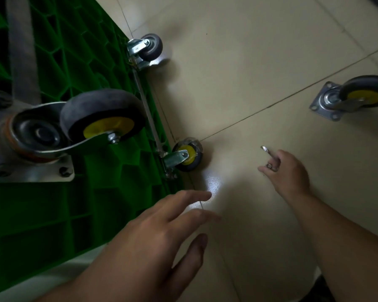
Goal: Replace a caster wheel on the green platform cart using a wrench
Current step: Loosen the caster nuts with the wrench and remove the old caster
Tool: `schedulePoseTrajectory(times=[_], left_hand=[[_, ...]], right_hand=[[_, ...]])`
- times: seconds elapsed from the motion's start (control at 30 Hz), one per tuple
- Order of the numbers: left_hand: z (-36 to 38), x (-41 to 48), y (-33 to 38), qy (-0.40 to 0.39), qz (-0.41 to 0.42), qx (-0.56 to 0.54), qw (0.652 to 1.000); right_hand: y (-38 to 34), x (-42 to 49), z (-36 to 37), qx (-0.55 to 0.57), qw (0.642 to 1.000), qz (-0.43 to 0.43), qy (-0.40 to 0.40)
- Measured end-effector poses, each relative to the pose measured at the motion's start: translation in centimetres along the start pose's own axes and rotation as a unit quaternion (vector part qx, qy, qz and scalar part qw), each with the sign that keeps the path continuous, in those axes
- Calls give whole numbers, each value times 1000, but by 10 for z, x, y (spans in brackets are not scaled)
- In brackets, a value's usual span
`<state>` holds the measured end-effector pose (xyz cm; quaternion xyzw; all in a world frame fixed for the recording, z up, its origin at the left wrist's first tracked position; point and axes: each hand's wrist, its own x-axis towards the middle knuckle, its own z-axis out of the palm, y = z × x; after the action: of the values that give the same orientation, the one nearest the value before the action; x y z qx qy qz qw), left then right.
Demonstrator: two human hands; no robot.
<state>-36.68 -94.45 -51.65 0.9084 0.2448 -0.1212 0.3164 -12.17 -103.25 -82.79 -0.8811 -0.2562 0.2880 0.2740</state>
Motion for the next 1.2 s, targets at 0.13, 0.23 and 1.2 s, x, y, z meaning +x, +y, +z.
schedulePoseTrajectory(times=[0.13,0.23,1.2], left_hand=[[2,1,1,-2,-4,0,1000],[1,0,6,1,-2,3,1000],[-151,-61,-62,243,-175,-312,901]], right_hand=[[-3,0,1,53,998,6,-20],[-18,-4,-13,136,990,40,6],[-380,-226,-234,117,968,-89,-202]])
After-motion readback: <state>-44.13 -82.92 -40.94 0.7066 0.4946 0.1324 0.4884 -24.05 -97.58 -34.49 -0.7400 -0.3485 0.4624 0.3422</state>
